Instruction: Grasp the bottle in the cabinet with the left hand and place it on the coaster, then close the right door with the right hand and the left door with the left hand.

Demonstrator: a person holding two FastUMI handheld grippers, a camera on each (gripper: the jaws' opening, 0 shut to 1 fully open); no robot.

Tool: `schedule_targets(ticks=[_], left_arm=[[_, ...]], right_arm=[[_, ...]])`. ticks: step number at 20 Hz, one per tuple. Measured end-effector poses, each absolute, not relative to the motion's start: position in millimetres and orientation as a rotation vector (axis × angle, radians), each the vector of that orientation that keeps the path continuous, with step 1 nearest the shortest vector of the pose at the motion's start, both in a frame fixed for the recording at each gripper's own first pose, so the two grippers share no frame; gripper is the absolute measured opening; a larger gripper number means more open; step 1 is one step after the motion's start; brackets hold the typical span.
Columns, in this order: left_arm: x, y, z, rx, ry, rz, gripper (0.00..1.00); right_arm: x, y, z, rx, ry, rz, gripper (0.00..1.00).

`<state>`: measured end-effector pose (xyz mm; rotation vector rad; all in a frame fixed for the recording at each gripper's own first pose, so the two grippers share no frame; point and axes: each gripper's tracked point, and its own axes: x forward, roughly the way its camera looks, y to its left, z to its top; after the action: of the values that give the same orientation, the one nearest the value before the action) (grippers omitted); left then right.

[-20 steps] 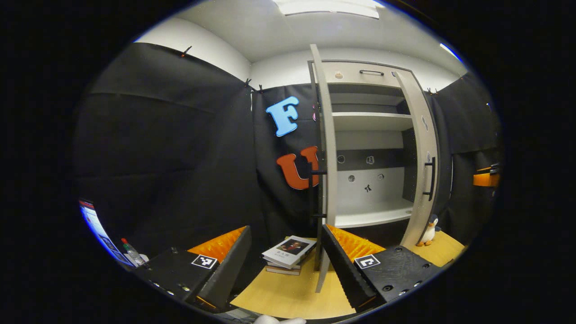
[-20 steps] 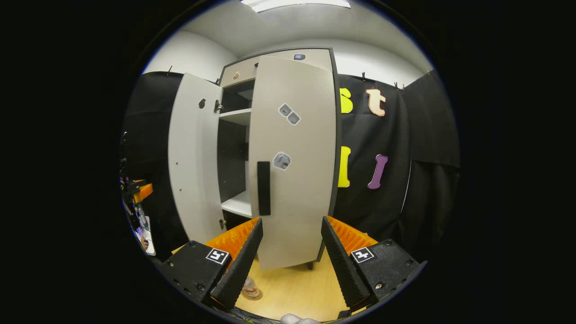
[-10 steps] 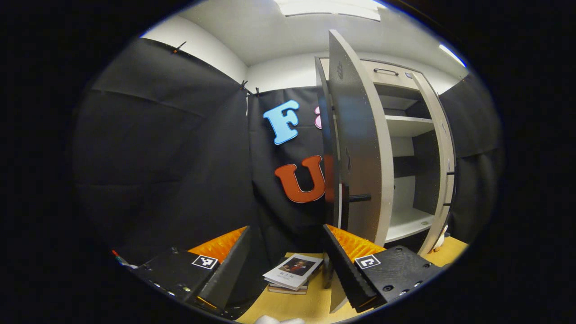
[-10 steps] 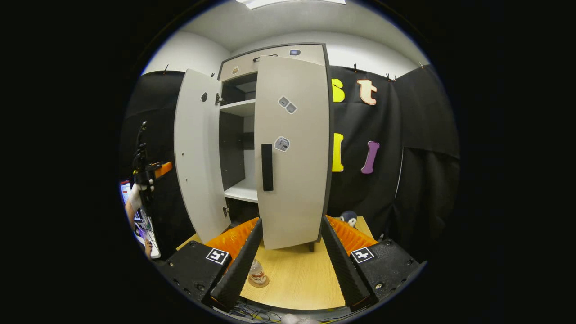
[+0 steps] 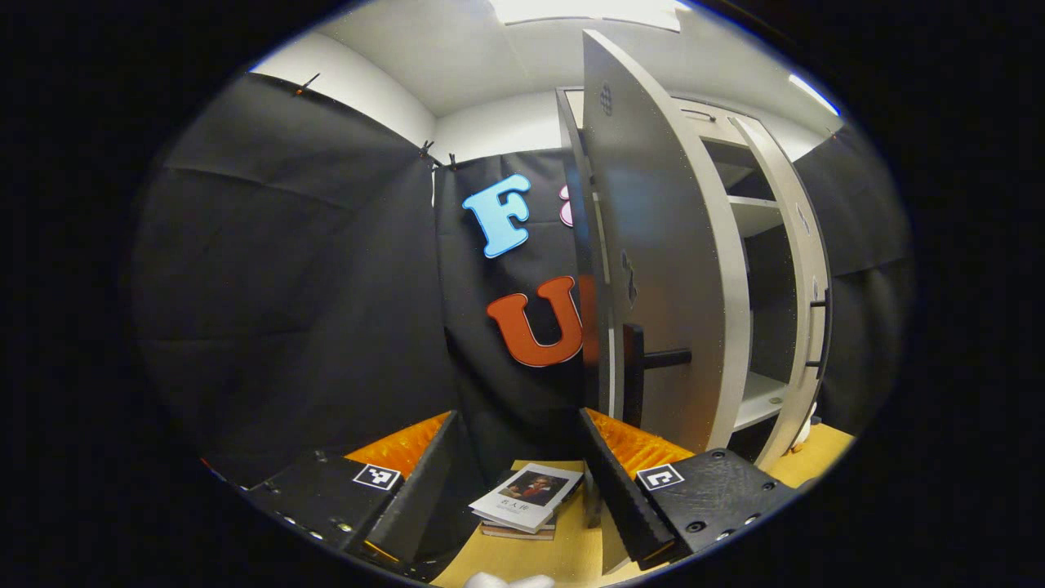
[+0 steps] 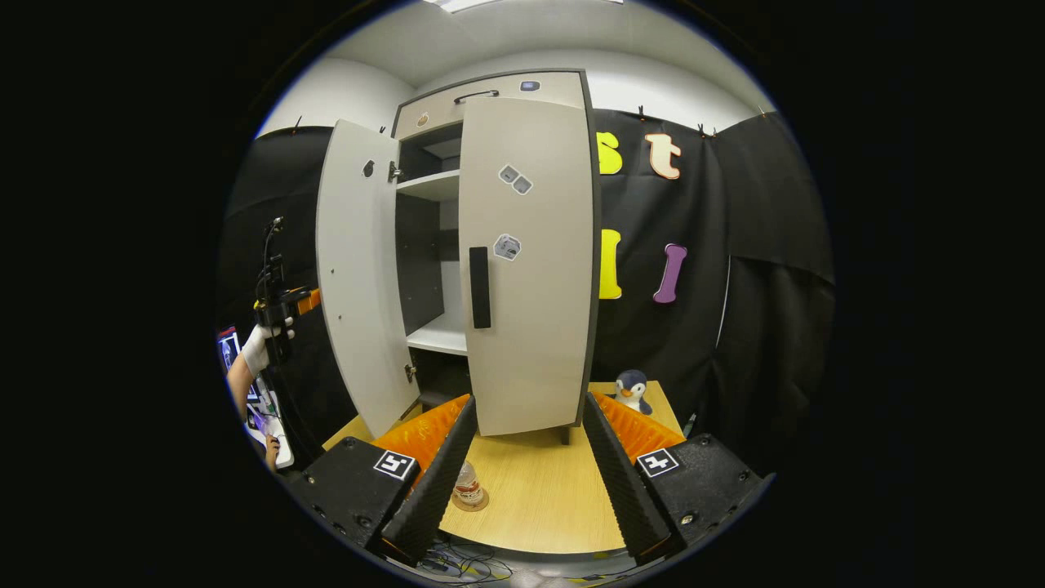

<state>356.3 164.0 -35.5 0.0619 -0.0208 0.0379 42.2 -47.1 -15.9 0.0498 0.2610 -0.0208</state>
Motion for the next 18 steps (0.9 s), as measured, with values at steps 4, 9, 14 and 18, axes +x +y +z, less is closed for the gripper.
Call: schedule_targets(ticks=[4,9,14,18], left_arm=[[358.8,137.9,-33.5,0.043,-0.022,-0.01,0.86],[361.9,75.3,-29.5,0.022,-0.05,-0.078,0.89],[378.9,13.0,-32.9,0.016,-0.022,-0.168,0.89],[383.6,4.7,-32.0,0.067,-0.022,-0.139,0.96]], right_arm=[[44.7,-45.6,-13.8,0.037,0.258,0.003,0.81],[44.7,-53.7,-8.2,0.028,0.246,-0.012,0.81],[42.9,-62.5,-7.7,0.06,0.239,-0.042,0.81],[39.0,-64.4,2.6,0.051,0.21,-0.061,0.81]])
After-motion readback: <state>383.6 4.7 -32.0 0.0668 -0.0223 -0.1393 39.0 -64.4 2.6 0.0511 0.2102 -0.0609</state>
